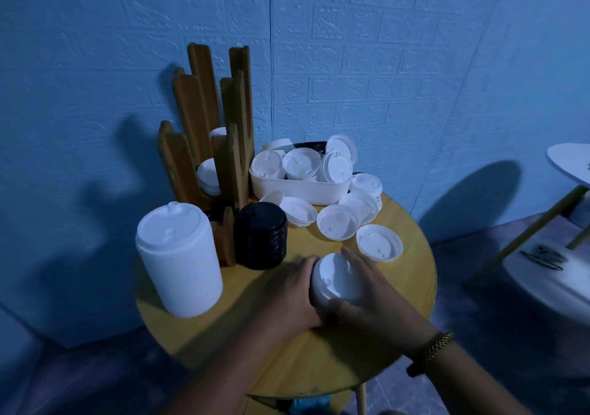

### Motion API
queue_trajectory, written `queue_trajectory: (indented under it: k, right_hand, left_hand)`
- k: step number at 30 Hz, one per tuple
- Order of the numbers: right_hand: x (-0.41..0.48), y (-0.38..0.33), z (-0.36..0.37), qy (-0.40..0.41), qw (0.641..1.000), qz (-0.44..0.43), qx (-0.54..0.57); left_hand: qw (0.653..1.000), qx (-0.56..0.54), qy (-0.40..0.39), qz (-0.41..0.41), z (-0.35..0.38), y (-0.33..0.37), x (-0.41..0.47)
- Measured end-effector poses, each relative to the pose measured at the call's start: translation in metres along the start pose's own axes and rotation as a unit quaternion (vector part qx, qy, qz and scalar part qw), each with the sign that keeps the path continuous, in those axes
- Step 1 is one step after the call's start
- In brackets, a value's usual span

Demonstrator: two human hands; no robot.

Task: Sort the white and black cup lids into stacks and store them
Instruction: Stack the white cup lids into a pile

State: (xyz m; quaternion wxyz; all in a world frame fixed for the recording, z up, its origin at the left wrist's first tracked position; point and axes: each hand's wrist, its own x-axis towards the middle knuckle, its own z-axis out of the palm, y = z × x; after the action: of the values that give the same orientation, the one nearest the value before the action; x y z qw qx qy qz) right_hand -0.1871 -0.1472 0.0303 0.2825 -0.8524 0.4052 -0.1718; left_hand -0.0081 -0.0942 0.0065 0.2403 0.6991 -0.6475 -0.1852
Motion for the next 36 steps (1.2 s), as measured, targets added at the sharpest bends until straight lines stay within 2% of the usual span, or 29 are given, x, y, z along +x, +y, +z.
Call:
queue_trajectory:
  k: [3, 6, 12, 16, 20, 27, 33, 36]
  right_hand:
    - [0.001, -0.006, 0.007, 0.067, 0.997, 0.034, -0.023]
    - [0.001, -0.012, 0.017, 0.101, 0.992, 0.061, -0.055]
    - [-0.004, -0.005, 0.012, 0.076, 0.996, -0.012, 0.044]
    - [-0.001, -0.005, 0.009, 0.090, 0.996, -0.027, -0.009]
    - [0.006, -0.003, -0.001, 0.051, 0.996, -0.050, -0.046]
    - [0.015, 0.006, -0.023, -0.068, 0.994, -0.085, -0.011]
    - [0.018, 0.011, -0.017, -0.047, 0.995, -0.082, -0.023]
    - [0.014, 0.013, -0.015, -0.061, 0.995, -0.075, -0.009]
  left_hand:
    - [1.000, -0.001, -0.004, -0.013, 0.002, -0.001, 0.001]
    - [1.000, -0.001, -0.001, -0.015, 0.003, -0.003, 0.002]
    - [1.000, -0.001, 0.007, -0.006, 0.006, -0.004, 0.002]
    - [1.000, -0.022, 0.005, -0.008, 0.005, -0.003, 0.001]
    - [1.000, -0.018, 0.010, -0.004, 0.004, -0.002, 0.000]
    - [0.998, -0.055, 0.012, -0.001, 0.005, -0.005, 0.000]
    - [0.998, -0.058, 0.007, 0.016, 0.004, -0.007, 0.000]
    - [0.998, -0.058, 0.007, 0.023, 0.001, -0.007, -0.001]
